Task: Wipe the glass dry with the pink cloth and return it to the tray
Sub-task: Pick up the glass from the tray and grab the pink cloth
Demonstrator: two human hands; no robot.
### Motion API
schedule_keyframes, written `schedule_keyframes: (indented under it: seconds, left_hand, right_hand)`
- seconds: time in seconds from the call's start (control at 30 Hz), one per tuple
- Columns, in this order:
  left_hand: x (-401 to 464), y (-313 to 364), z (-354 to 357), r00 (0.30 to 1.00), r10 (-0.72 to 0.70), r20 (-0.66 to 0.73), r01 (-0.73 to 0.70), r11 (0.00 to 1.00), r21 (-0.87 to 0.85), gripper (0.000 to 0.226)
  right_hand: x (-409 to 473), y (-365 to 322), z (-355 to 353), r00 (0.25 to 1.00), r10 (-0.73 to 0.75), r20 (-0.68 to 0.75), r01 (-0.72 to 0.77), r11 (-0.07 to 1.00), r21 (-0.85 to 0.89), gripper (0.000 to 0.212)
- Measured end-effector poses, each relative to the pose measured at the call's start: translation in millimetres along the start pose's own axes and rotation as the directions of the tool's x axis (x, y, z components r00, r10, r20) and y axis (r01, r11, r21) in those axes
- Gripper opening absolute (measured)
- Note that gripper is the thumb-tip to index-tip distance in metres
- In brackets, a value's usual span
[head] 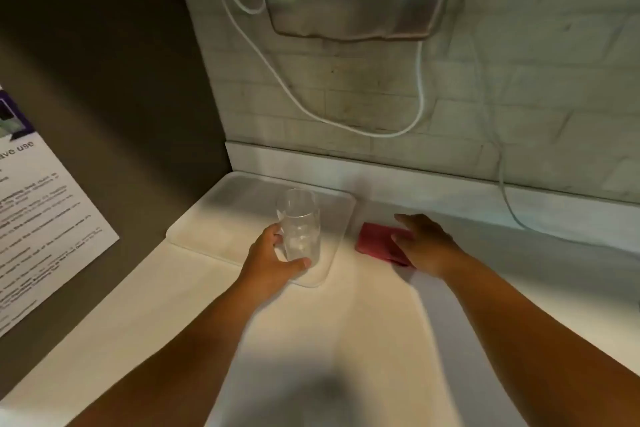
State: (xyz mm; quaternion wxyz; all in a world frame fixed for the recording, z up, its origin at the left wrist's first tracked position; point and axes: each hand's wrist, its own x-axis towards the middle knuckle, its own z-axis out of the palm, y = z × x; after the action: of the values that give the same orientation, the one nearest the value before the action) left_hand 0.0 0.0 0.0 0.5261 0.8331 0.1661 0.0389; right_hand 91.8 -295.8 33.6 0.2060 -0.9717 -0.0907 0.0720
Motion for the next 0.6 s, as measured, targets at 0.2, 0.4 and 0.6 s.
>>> schedule_keyframes:
  seconds: [0.2, 0.4, 0.6]
  left_hand:
    - [9, 2, 4, 1.0, -0.02, -0.004, 0.019, 0.999, -0.029, 0.08]
    - [6, 11, 3, 1.0, -0.014, 0.028, 0.016, 0.997, -0.077, 0.068]
    - [-6, 13, 0, 0.999, 0.002, 0.034, 0.006, 0.975, -0.221, 0.06]
  right_hand:
    - [24, -9, 10, 0.994, 0.036, 0.103, -0.009, 0.968, -0.252, 0.074]
    - [33, -18, 5, 0.983, 0.13, 0.129, -0.086, 0.949, -0.303, 0.043]
    - [25, -13, -2, 0.972, 0.129, 0.194, -0.113, 0.99, -0.089, 0.03]
